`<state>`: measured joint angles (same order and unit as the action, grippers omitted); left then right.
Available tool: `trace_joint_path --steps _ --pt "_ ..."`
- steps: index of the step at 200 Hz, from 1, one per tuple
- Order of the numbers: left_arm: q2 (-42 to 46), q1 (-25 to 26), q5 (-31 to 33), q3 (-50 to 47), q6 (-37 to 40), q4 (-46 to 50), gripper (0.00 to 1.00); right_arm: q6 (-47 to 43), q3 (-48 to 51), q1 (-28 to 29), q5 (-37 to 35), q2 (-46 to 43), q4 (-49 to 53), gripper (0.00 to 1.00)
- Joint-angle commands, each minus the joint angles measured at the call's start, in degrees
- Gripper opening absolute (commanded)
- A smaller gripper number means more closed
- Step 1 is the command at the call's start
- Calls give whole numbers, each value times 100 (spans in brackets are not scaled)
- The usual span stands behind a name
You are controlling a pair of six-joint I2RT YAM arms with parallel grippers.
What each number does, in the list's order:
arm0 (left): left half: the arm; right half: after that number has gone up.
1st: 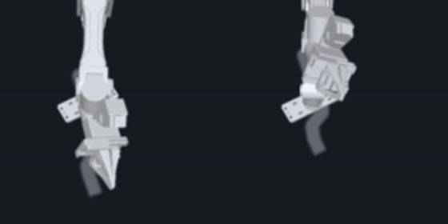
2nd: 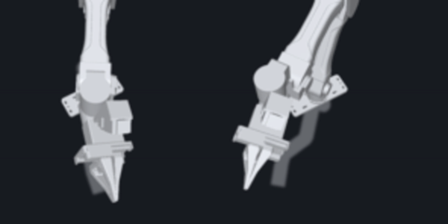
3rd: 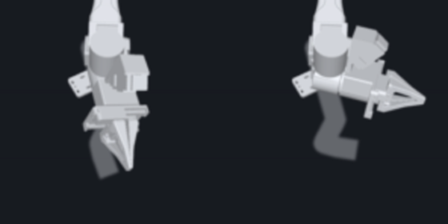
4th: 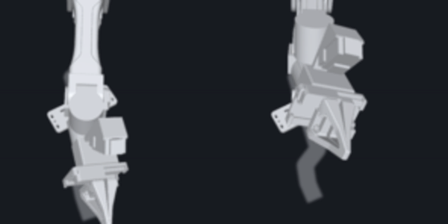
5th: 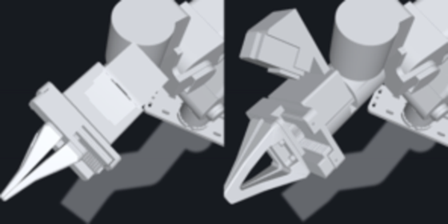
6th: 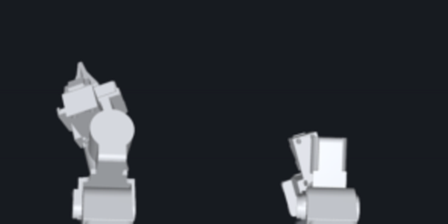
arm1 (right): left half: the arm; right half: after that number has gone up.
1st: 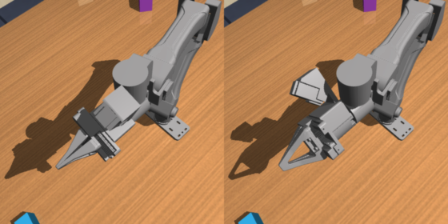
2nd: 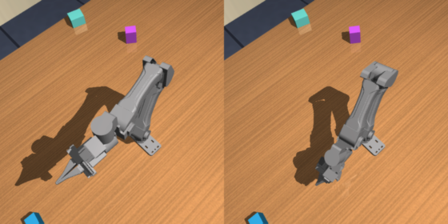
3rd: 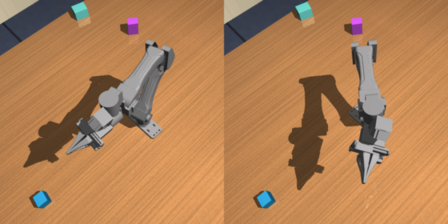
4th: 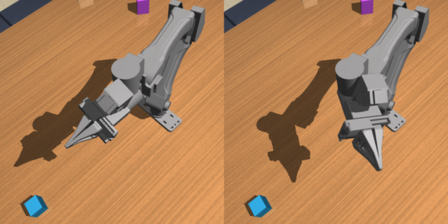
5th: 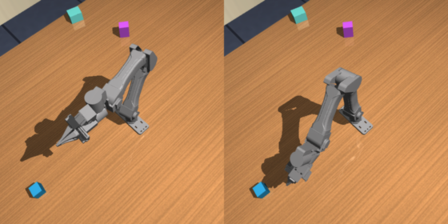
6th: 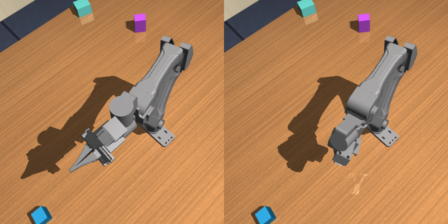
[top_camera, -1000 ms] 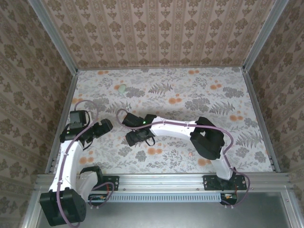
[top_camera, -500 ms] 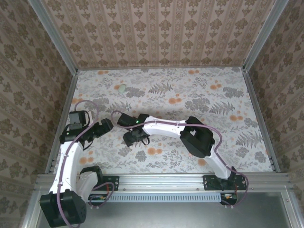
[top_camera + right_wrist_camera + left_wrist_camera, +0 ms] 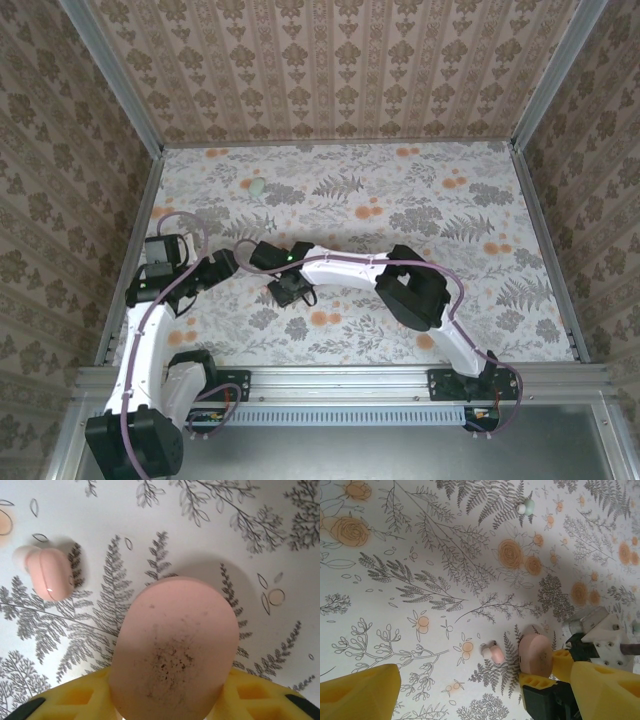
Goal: Insert the wireless bluetooth earbuds into the charging case
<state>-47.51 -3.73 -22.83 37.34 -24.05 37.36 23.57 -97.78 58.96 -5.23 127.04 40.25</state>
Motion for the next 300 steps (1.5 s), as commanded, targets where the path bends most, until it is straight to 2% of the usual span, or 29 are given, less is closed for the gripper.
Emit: trace_joint_path --steps 1,45,71,89,107,122,144,185,214,242,266,269,281,300 --pt "228 34 -391 -29 294 -296 88 -604 397 -196 46 -417 86 36" --pt "819 69 -1747 -553 660 -1975 79 -1705 1274 -514 174 -1317 -287 31" --pt "1116 390 -2440 -780 1485 -2840 78 -2544 1723 -733 611 -1961 -384 30" --pt "1208 860 -2827 -725 2523 -2806 81 -3028 1866 -941 1232 -2347 -244 31" --pt "1164 1431 -2920 -610 3391 -2651 84 -3481 1872 -1111 1735 -2663 96 32" --pt "892 1920 -2922 -411 3867 -2561 85 -3909 1758 -1205 2075 -2840 526 31" --pt "221 2403 -3026 1 4340 -2337 85 -4274 1578 -1242 2113 -2983 1031 30" --pt "-412 2487 -3836 232 4530 -2751 86 -4564 1331 -1392 2788 -3349 1736 30" --pt "-889 2541 -4283 618 4961 -2240 85 -4966 1458 -1413 3293 -3754 1840 28" --pt "-1062 2809 -4268 694 5066 -2292 85 -5183 1785 -1419 3478 -4234 1475 27" --pt "-1116 2941 -3917 650 4999 -2467 82 -4991 2007 -1418 3358 -4547 1000 27" --pt "-1110 3090 -3862 618 4952 -2538 82 -4949 2018 -1417 3335 -4574 942 28" --pt "-1025 3142 -3572 417 4528 -3034 82 -4781 2099 -1419 3136 -4655 707 28" --pt "-747 3142 -2720 -44 3422 -4012 83 -4433 2286 -1416 2705 -4689 315 29"
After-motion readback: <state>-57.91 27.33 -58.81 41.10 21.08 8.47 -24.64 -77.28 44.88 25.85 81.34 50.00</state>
